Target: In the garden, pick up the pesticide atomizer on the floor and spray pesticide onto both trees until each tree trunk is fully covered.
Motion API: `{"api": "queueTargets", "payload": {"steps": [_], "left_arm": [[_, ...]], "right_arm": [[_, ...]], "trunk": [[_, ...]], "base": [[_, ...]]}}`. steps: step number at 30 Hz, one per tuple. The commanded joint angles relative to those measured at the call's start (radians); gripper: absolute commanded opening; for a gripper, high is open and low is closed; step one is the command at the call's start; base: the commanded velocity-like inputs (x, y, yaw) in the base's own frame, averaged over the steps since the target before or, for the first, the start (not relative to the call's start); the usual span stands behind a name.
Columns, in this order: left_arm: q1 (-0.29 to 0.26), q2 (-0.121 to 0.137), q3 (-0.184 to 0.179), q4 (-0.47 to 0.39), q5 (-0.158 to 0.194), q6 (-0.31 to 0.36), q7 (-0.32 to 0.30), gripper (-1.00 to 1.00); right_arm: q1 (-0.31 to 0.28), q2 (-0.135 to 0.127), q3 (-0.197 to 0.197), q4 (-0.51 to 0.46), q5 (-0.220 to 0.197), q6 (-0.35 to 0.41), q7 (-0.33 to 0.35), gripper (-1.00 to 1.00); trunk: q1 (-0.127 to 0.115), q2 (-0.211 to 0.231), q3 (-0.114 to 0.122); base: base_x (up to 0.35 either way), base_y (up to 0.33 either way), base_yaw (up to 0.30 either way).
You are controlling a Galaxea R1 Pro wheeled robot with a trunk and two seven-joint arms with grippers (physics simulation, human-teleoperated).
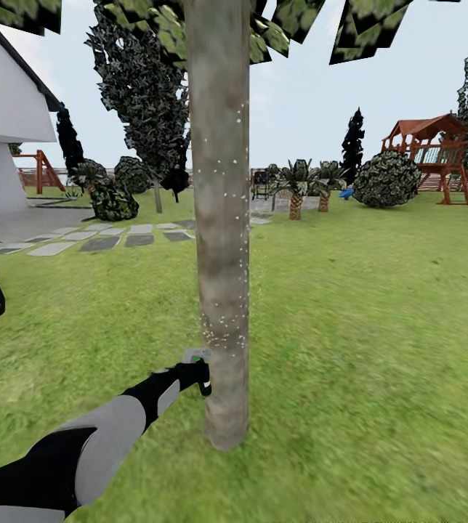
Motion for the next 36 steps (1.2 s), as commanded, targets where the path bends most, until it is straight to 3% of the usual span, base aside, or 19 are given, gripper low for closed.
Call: {"api": "queueTargets", "payload": {"steps": [1,3,8,11,13,16,18,19,25,36], "left_arm": [[0.0,-0.013,-0.002,-0.035,-0.002,0.026,0.001,-1.0],[0.0,-0.034,-0.003,-0.171,0.0,0.197,0.002,-1.0],[0.0,-0.037,-0.004,-0.332,0.0,0.394,0.001,-1.0],[0.0,-0.037,-0.005,-0.38,0.0,0.454,0.0,-1.0],[0.0,-0.037,-0.006,-0.448,0.002,0.55,-0.001,-1.0],[0.0,-0.037,-0.006,-0.517,0.004,0.632,-0.002,-1.0],[0.0,-0.037,-0.007,-0.606,0.006,0.764,-0.001,-1.0],[0.0,-0.037,-0.007,-0.631,0.006,0.793,-0.001,-1.0],[-0.023,-0.037,-0.007,-0.678,0.007,0.903,-0.001,-1.0],[-0.178,-0.037,-0.007,-0.68,0.004,0.934,0.0,-1.0]], "right_arm": [[0.0,-0.002,0.0,-0.001,0.0,0.0,0.0,1.0],[0.0,-0.005,0.0,0.003,0.001,0.0,0.0,1.0],[0.0,-0.006,0.0,0.011,0.001,0.0,0.0,1.0],[0.0,-0.006,0.0,0.011,0.001,0.0,0.0,1.0],[0.0,-0.006,0.0,0.011,0.001,0.0,0.0,1.0],[0.0,-0.006,0.0,0.011,0.001,0.0,0.0,1.0],[0.0,-0.006,0.0,0.011,0.001,0.0,0.0,1.0],[0.0,-0.006,0.0,0.011,0.001,0.0,0.0,1.0],[0.0,-0.006,0.0,0.011,0.001,0.0,0.0,1.0],[0.0,-0.006,0.0,0.011,0.001,0.0,0.0,1.0]], "trunk": [[0.0,0.0,0.0],[0.0,0.0,0.0],[0.0,0.0,0.0],[0.0,0.0,0.0],[0.0,0.0,0.0],[0.0,0.0,0.0],[0.0,0.0,0.0],[0.0,0.0,0.0],[0.0,0.0,0.0],[0.0,0.0,0.0]], "base": [[0.0,0.0,0.0],[0.0,0.0,0.0],[0.0,0.0,0.0],[0.0,0.0,0.0],[0.0,0.0,0.0],[0.0,0.0,0.0],[0.0,0.0,0.0],[0.0,0.0,0.0],[0.0,0.0,0.0],[0.0,0.0,0.0]]}}
